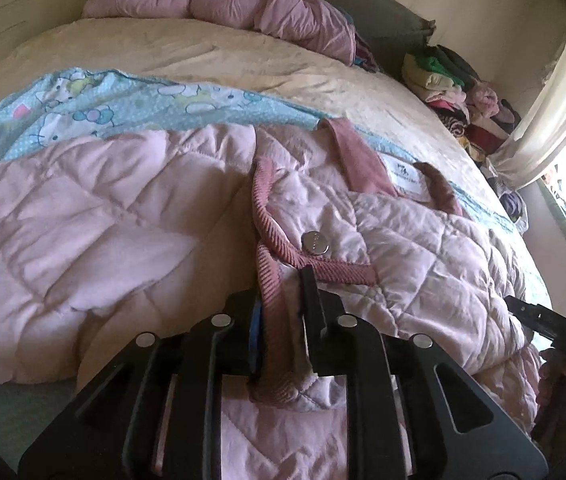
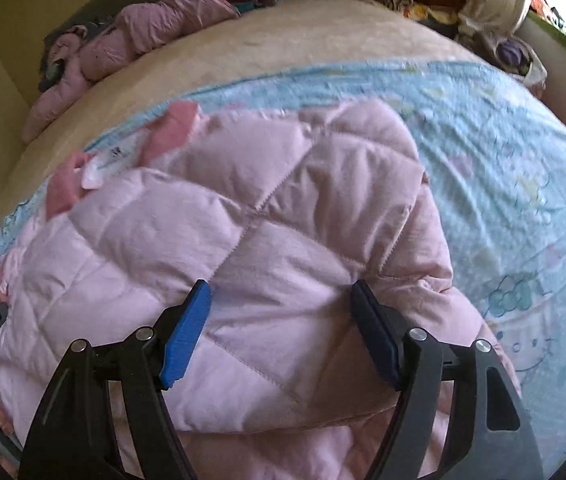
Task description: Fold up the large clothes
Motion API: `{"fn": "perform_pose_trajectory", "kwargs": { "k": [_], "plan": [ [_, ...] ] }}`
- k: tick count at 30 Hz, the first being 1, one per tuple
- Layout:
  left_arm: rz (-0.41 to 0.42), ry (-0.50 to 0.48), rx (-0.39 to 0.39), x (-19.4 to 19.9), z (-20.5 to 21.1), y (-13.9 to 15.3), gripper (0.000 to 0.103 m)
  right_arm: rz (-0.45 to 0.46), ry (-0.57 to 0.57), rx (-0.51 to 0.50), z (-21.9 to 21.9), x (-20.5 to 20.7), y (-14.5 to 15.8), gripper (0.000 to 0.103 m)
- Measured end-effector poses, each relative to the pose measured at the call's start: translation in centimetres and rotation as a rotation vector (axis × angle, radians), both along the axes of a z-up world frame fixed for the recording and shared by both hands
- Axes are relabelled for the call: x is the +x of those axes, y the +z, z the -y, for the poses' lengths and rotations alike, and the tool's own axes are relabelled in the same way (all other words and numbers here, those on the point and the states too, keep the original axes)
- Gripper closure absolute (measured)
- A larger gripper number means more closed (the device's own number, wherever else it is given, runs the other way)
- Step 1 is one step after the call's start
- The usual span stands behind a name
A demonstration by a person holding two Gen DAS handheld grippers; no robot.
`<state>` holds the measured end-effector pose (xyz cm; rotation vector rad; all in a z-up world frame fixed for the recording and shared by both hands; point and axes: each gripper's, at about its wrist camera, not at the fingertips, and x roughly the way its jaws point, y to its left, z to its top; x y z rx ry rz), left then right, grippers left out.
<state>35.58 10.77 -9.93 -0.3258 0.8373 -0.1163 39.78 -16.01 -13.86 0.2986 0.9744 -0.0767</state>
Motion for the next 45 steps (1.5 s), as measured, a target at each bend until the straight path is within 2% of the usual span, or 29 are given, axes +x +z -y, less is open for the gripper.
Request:
{"fn": "perform_pose_trajectory", "kwargs": {
  "k": [4,8,11,13,15,17,19,20,26,32,45],
  "plan": [
    [-0.012,-0.002,0.015,0.1,0.1,-0.3,0.087,0.002,-0.012,-0.012,-0.1,0.0,-0.7,0.031],
    [-0.034,-0.005,0.037,0.0,0.2,-0.1,0.081,0.017,0.003,0.007,-0.2,-1.0,0.2,0.028],
    [-0.047,-0.010,0.027,-0.3,0.1,0.3,0.068,0.057,0.028,0.050,-0.4,-2.3,1.0,0.016],
    [-0.043,-0.010,0.037,-0.6,0.2,0.8,0.049,0.075,0.037,0.062,-0.7,-3.3,1.6,0.016],
    [-0.035,-0.007,0.049,-1.0,0.3,1.4,0.041,0.087,0.040,0.064,-0.9,-4.0,2.1,0.016],
    [-0.023,-0.007,0.065,-1.4,0.5,2.1,0.038,0.104,0.045,0.073,-1.2,-4.7,2.6,0.015],
    [-0.011,-0.004,0.069,-1.8,0.6,2.7,0.014,0.117,0.050,0.087,-1.6,-5.4,3.3,0.015],
    [-0.001,0.001,0.071,-2.1,0.6,3.1,0.011,0.123,0.053,0.090,-1.7,-5.6,3.6,0.012],
    [0.023,0.039,0.073,-3.5,0.1,5.0,0.009,0.188,0.077,0.081,-2.9,-7.5,6.1,0.005],
    [0.008,0.057,0.082,-4.6,-0.3,5.5,0.009,0.228,0.100,0.096,-4.3,-8.6,8.2,0.005],
    [0.057,0.066,0.116,-7.9,-0.9,9.0,0.009,0.305,0.190,0.128,-9.1,-10.1,13.2,0.005]
  ]
}}
